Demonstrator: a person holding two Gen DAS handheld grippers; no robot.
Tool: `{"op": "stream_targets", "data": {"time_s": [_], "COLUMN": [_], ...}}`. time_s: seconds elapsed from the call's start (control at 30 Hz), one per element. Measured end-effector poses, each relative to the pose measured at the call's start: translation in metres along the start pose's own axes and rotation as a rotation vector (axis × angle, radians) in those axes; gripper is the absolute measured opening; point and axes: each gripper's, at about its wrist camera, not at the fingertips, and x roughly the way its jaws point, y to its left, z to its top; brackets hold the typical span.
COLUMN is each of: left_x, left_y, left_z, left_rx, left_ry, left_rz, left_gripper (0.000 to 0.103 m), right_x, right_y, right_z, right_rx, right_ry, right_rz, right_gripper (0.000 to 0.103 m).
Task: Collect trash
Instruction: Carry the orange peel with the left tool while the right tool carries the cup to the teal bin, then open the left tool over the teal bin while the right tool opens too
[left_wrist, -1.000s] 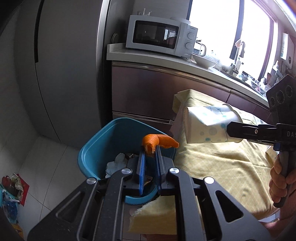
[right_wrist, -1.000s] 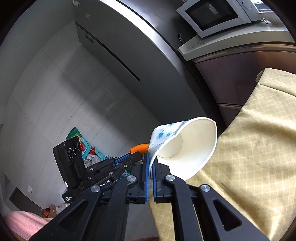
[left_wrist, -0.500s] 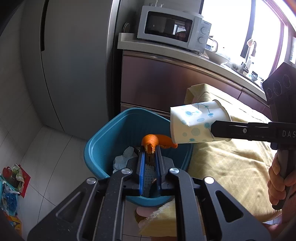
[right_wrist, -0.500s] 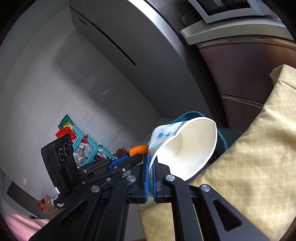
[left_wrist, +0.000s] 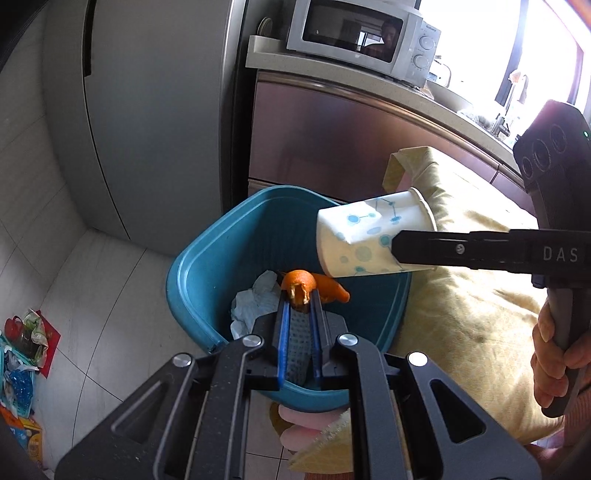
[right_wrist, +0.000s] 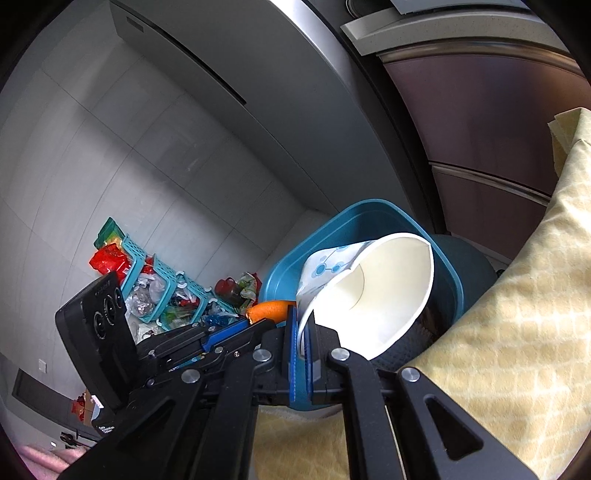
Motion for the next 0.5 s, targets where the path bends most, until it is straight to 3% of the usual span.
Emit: {"op": "stream_targets", "data": {"time_s": [0.5], "left_x": [0.030], "left_y": [0.007], "left_z": [-0.004], "left_rx": [-0.034], "left_ry": [0.075], "left_rz": [-0.005], "left_gripper": [0.011], "right_x": [0.032], "right_y": [-0.007], "right_z": [0.014], "right_rx": [0.046], "right_ry": [0.057], "right_rz": [-0.027], "right_gripper": [0.007]}}
